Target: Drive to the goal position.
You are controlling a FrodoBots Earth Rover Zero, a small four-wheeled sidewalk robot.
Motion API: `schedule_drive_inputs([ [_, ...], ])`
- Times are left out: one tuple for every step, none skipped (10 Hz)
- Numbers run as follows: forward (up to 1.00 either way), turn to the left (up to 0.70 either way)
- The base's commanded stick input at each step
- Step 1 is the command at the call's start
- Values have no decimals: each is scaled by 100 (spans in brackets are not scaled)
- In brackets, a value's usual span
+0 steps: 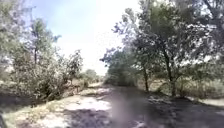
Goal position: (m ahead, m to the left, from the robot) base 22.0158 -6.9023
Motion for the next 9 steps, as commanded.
schedule_drive_inputs([
  [70, 0],
  [70, 0],
  [70, 0],
  [70, 0],
  [70, 35],
  [70, 7],
  [70, 0],
  [70, 0],
  [70, 0],
])
